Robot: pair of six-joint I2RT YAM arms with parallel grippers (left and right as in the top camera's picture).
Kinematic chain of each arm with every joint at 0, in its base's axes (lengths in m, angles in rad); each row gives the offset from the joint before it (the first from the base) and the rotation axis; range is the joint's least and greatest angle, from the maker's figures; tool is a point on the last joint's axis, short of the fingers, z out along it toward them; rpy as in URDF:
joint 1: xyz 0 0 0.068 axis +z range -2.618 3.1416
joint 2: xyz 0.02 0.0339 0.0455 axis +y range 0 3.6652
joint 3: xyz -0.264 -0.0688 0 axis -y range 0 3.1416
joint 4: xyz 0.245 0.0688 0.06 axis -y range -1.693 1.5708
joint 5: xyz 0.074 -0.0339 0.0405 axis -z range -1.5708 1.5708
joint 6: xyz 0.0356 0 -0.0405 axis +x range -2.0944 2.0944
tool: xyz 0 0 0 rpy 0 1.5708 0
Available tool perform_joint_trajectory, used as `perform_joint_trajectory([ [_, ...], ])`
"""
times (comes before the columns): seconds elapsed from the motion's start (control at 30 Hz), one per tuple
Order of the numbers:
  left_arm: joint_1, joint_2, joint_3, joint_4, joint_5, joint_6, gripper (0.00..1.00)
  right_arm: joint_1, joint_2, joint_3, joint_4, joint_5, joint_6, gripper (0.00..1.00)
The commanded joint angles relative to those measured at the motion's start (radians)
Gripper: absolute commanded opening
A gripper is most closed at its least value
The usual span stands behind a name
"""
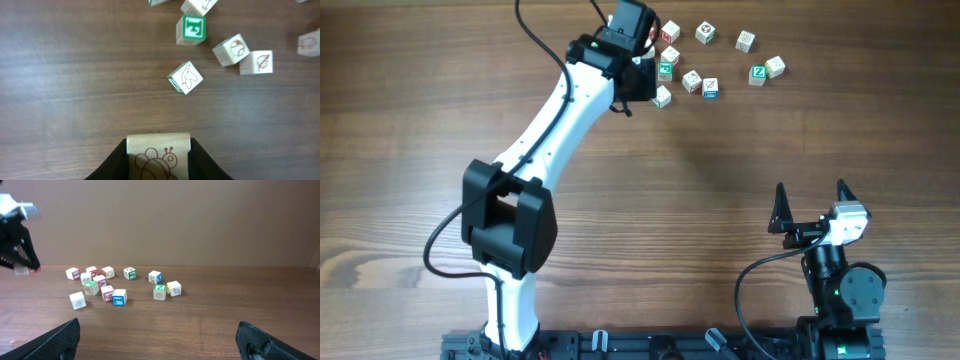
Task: Form a horizontal line
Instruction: 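Grasp the white bee-picture block with the left gripper, then carry the bee block toward the front and lower it onto the table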
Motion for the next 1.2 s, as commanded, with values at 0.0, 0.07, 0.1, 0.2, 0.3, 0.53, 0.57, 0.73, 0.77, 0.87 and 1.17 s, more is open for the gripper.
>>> perform_joint_trajectory([
  [0.0, -0.041, 0.024, -0.1, 0.042, -0.014, -0.096, 0.2, 0.001, -0.007, -0.001, 0.002, -0.006, -0.013, 1.0],
  [0.07, -0.068, 0.024, -0.159, 0.079, -0.032, -0.143, 0.2, 0.001, -0.007, -0.001, 0.002, -0.006, -0.013, 1.0],
  [0.1, -0.083, 0.024, -0.185, 0.105, -0.039, -0.147, 0.2, 0.001, -0.007, -0.001, 0.002, -0.006, -0.013, 1.0],
  [0.2, -0.126, 0.025, -0.248, 0.189, -0.086, -0.164, 0.22, 0.001, -0.007, -0.001, 0.002, -0.006, -0.012, 1.0],
  [0.3, -0.152, 0.025, -0.295, 0.245, -0.152, -0.164, 0.22, 0.001, -0.007, -0.001, 0.002, -0.006, -0.012, 1.0],
  [0.53, -0.151, 0.026, -0.414, 0.396, -0.177, -0.163, 0.25, 0.001, -0.007, -0.001, 0.002, -0.006, -0.013, 1.0],
  [0.57, -0.151, 0.026, -0.43, 0.415, -0.177, -0.163, 0.25, 0.001, -0.007, -0.001, 0.002, -0.006, -0.012, 1.0],
  [0.73, -0.151, 0.026, -0.466, 0.445, -0.176, -0.163, 0.26, 0.001, -0.007, -0.001, 0.002, -0.006, -0.013, 1.0],
  [0.77, -0.151, 0.026, -0.466, 0.449, -0.176, -0.163, 0.26, 0.001, -0.007, -0.001, 0.002, -0.006, -0.012, 1.0],
  [0.87, -0.151, 0.026, -0.466, 0.452, -0.165, -0.163, 0.26, 0.001, -0.007, -0.001, 0.002, -0.005, -0.013, 1.0],
  [1.17, -0.146, 0.026, -0.466, 0.412, -0.212, -0.155, 0.26, 0.001, -0.007, -0.001, 0.002, -0.006, -0.012, 1.0],
])
